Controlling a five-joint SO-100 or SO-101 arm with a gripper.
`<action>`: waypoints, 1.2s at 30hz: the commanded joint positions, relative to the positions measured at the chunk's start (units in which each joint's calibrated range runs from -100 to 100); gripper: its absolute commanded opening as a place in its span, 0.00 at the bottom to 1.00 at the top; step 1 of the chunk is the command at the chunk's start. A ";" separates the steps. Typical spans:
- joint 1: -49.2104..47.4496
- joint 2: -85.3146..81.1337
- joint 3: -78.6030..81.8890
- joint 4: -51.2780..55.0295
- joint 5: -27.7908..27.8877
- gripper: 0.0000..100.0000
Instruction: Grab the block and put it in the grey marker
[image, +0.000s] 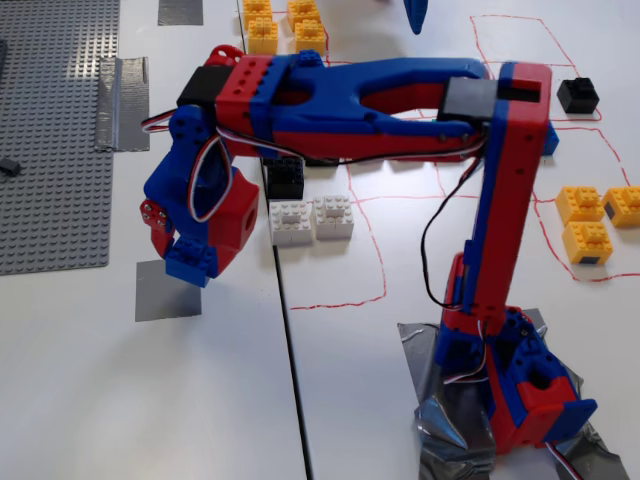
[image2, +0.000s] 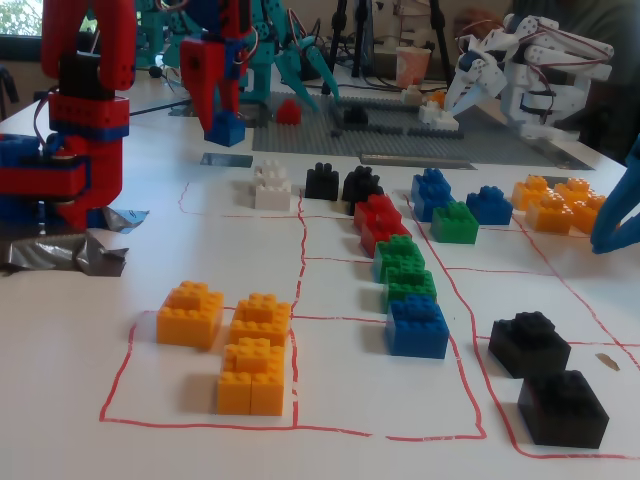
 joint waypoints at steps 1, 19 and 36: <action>-0.82 -0.64 -5.81 -1.07 -0.34 0.00; -1.02 7.11 -10.17 -3.01 0.05 0.05; -3.47 6.78 -18.62 4.21 -1.76 0.31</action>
